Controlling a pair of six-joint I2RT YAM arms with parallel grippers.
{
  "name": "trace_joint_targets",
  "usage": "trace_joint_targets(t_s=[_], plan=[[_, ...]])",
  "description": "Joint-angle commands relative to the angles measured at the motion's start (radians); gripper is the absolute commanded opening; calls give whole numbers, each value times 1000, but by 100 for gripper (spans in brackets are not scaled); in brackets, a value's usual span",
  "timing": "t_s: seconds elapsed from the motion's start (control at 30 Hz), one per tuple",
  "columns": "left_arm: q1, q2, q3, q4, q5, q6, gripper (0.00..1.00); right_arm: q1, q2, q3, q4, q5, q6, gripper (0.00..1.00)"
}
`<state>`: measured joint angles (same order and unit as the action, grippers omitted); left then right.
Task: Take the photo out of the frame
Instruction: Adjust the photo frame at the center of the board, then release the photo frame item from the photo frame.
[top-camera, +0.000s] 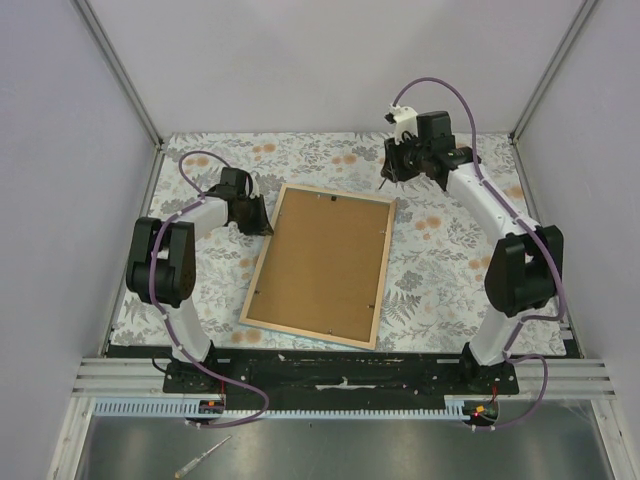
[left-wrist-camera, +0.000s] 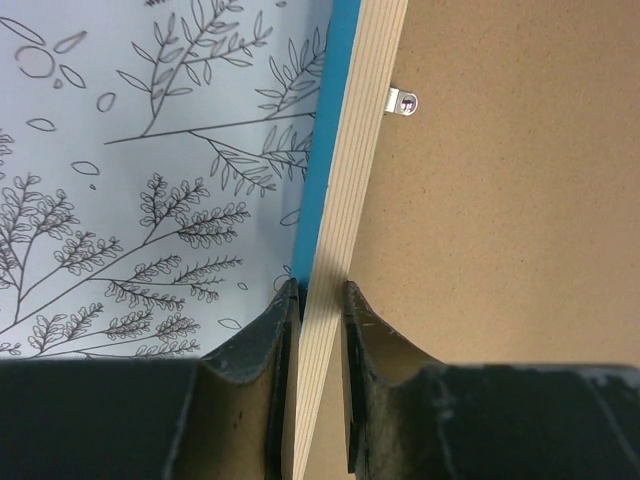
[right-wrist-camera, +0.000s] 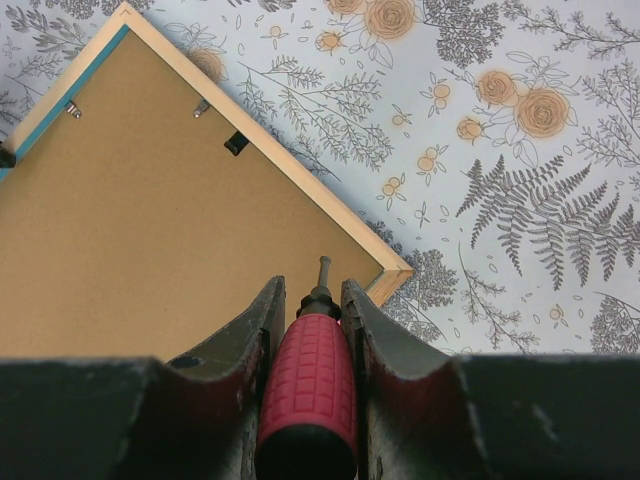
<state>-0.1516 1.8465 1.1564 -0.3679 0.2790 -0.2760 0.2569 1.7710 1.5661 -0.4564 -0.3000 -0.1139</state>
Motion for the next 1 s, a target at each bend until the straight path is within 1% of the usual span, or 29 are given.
trace_joint_targets(t_s=[0.0, 0.2, 0.3, 0.4, 0.47, 0.53, 0.67, 0.77, 0.83, 0.97], plan=[[6, -16, -7, 84, -95, -104, 2, 36, 39, 89, 2, 41, -7, 0], [3, -43, -70, 101, 12, -141, 2, 126, 149, 198, 21, 113, -50, 0], [4, -64, -92, 109, 28, -141, 2, 169, 206, 244, 68, 166, -56, 0], [4, -84, -99, 116, 45, -149, 6, 205, 271, 322, 91, 203, -56, 0], [4, -95, -106, 124, 52, -155, 11, 222, 315, 380, 90, 206, -55, 0], [4, -104, -109, 133, 54, -157, 21, 240, 359, 428, 82, 206, -53, 0], [4, -99, -97, 138, 45, -147, 36, 274, 421, 491, 58, 205, -46, 0], [4, -92, -86, 139, 39, -144, 52, 288, 447, 512, 47, 193, -33, 0], [4, -92, -84, 141, 26, -140, 58, 292, 456, 519, 44, 179, -26, 0], [4, -98, -95, 161, 19, -137, 59, 298, 472, 532, 39, 157, -10, 0]])
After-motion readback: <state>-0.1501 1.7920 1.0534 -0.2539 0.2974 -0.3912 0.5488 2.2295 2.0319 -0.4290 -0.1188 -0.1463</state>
